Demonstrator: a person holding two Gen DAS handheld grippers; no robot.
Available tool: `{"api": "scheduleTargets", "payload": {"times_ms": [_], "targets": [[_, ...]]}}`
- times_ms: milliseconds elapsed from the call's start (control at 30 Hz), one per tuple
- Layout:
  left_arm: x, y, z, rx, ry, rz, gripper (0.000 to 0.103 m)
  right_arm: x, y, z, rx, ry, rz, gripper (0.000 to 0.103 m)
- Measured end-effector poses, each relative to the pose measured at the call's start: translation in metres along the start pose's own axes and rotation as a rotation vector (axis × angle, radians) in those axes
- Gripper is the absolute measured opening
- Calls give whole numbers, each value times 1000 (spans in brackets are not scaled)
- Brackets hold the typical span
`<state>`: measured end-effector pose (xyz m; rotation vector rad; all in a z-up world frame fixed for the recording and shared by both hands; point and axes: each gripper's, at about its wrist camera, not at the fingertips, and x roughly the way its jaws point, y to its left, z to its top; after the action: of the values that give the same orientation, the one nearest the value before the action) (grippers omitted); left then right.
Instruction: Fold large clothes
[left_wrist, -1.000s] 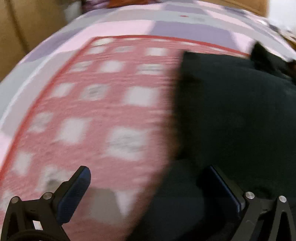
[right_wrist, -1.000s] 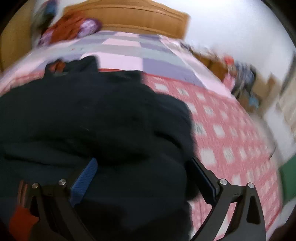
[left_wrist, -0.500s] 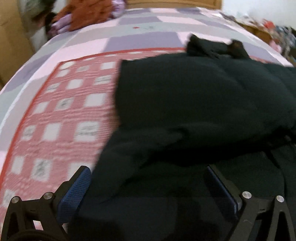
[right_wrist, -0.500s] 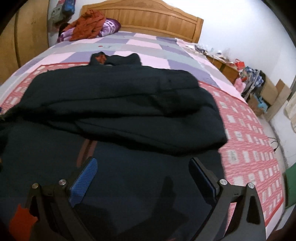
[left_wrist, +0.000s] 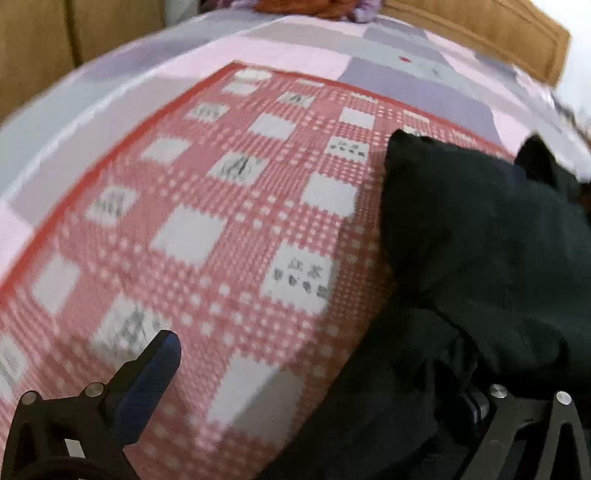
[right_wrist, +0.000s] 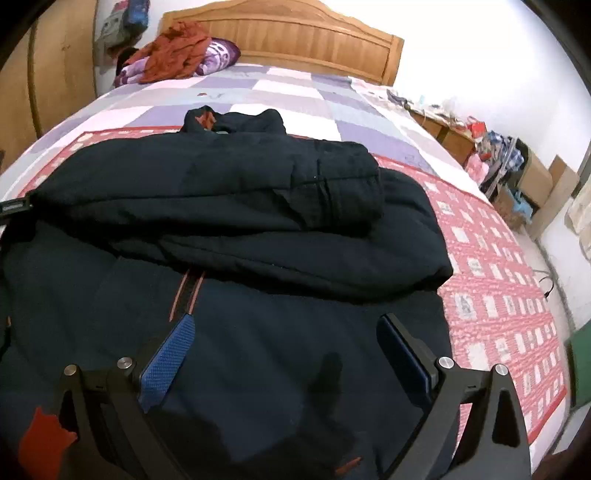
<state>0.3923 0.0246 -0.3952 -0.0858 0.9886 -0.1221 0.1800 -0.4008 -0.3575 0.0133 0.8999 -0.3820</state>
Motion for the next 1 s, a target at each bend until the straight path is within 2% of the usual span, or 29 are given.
{"api": "scheduleTargets", "payload": {"times_ms": [100,200,300,333,433,533,667,833,900,1000], "targets": [[-8,-11,-7,31,-5,31,100,8,12,13,-35,-14,23,100],[-27,-52,-18,234,-102,32,100,14,12,26,-50,-51,-34,100],[-34,-86,-25,388,-169,40,100,22,-16,44,62,-62,-99,100],[-29,-89,-22,397,-166,50,100,25,-27,49,98,-55,-110,100],[-6,-73,-4,320,-105,65,103,29,-57,62,149,-52,-167,101],[-3,-45,10,208,-103,60,103,37,-87,71,204,-39,-189,101],[-13,-17,16,133,-132,25,103,42,-110,80,279,-55,-133,101],[4,13,21,-17,-83,38,103,81,-95,88,226,92,-12,101],[12,16,19,-35,-60,65,103,77,-82,89,180,74,-12,101],[13,7,11,34,-27,93,99,58,-71,86,150,15,-62,101]]}}
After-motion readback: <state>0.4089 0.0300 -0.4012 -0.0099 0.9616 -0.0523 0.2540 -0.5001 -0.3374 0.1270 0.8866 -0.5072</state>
